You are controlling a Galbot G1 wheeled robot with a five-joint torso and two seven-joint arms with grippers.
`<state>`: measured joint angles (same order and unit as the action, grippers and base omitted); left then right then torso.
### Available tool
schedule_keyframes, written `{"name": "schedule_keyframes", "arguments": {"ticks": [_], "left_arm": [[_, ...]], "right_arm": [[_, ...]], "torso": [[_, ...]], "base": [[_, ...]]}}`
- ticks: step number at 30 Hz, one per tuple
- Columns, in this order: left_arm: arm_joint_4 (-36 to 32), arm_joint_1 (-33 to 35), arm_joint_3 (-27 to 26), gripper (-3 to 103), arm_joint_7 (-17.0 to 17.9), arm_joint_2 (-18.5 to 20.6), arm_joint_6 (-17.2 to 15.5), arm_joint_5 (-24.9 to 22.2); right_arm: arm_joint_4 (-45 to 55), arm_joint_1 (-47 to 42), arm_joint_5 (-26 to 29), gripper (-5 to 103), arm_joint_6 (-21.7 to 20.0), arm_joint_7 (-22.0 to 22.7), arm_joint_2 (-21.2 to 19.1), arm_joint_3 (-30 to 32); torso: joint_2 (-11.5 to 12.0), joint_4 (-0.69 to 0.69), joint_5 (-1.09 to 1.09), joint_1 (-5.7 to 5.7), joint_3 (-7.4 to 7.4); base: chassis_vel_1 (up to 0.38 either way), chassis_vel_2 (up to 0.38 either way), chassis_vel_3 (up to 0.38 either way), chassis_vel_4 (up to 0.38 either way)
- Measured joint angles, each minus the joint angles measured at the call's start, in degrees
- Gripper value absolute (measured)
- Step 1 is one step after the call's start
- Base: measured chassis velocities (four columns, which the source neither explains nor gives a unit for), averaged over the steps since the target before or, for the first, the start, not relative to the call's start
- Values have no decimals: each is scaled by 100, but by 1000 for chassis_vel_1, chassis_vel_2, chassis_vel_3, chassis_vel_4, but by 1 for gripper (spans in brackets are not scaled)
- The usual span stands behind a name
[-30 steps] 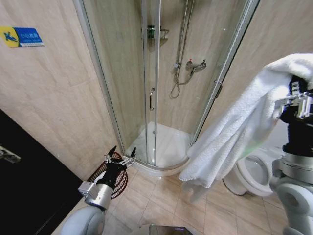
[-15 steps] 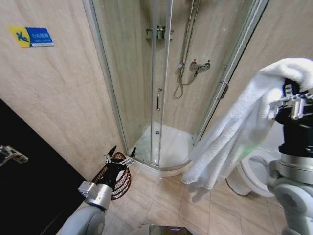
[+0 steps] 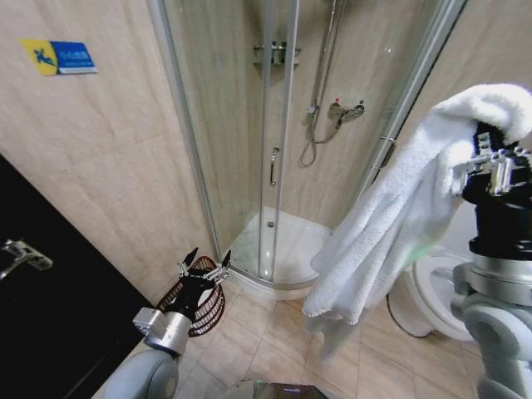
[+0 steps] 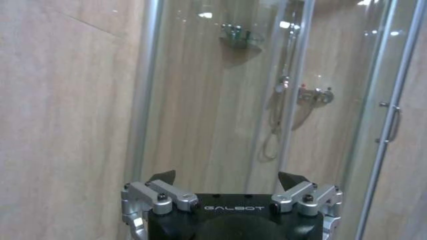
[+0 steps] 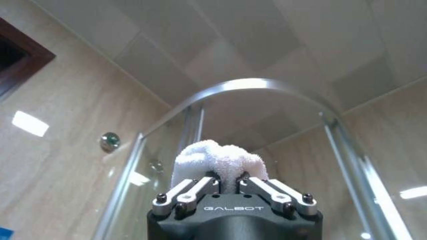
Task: Discard the used towel into the hamper.
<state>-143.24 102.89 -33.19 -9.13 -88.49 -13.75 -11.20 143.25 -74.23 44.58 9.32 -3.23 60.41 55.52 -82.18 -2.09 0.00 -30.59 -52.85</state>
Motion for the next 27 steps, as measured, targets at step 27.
{"name": "schedule_keyframes", "arguments": {"ticks": [27], "left_arm": [[0, 0, 0, 100, 0, 0, 0, 0]], "right_arm": [[0, 367, 173, 12, 34, 82, -259, -66]], "torso": [[19, -1, 0, 12, 6]], "base": [[112, 112, 113, 115]]}}
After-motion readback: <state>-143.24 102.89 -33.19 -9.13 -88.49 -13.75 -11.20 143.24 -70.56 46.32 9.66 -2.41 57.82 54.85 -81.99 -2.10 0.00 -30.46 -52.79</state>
